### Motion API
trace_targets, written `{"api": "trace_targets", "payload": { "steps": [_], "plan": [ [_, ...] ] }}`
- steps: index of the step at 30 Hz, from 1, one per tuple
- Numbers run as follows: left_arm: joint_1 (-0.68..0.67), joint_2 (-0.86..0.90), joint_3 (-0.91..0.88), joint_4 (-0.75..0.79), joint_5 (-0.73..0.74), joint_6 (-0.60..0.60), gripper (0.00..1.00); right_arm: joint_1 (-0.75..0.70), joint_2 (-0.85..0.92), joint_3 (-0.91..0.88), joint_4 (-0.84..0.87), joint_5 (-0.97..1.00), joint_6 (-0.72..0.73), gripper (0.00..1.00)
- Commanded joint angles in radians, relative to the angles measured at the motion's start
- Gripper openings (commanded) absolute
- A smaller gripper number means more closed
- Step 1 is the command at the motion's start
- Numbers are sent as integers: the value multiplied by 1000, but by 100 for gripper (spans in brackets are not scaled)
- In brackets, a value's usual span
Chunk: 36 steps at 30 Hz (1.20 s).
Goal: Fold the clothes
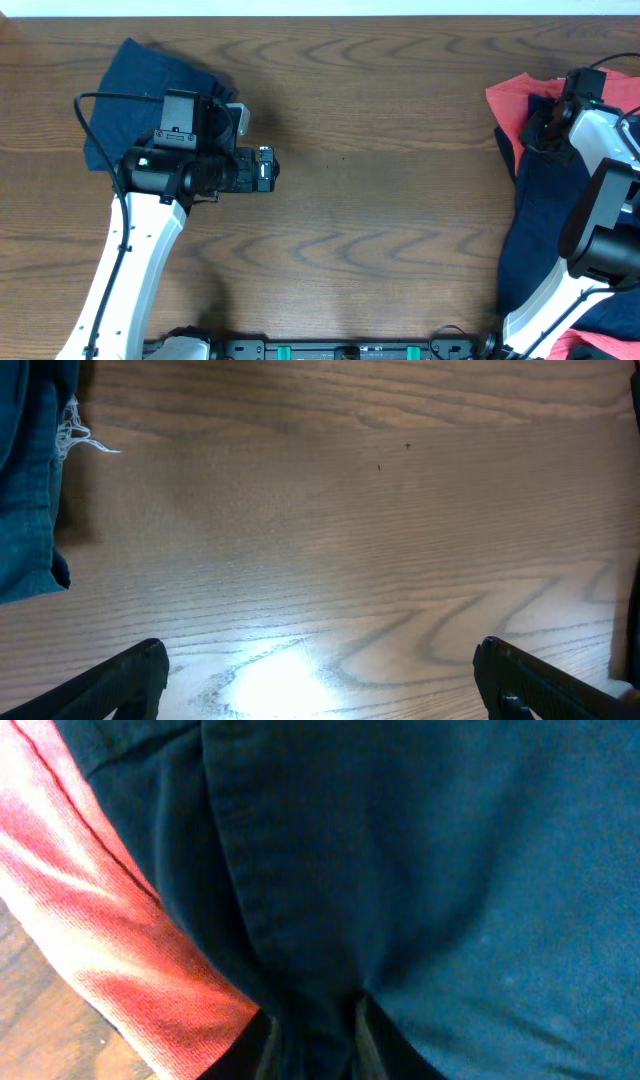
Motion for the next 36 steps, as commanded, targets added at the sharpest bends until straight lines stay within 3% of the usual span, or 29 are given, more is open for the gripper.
{"api": "trace_targets", "payload": {
  "steps": [1, 13, 19, 21, 25, 28, 33, 36],
  "plan": [
    [5, -5, 29, -7, 13, -2, 98, -7, -39, 13, -13, 0, -24, 1],
    [5, -5, 29, -7, 13, -2, 98, -87, -41, 13, -141, 60, 77, 1],
    [5, -5, 29, -6, 13, -2, 98, -163, -43, 13, -113, -352, -226, 1],
    [5, -5, 29, -6, 13, -2, 98, -191, -43, 13, -113, -447, -254, 8],
    [5, -5, 29, -6, 13, -2, 98, -222, -43, 12, -125, -489, -245, 46],
    [5, -5, 29, -6, 13, -2, 98, -214, -43, 12, -124, -449, -241, 58],
    [5, -5, 29, -6, 13, -2, 98, -180, -42, 11, -105, -329, -192, 57],
    [5, -5, 29, -6, 13, -2, 98, -157, -41, 11, -85, -284, -171, 47]
  ]
}}
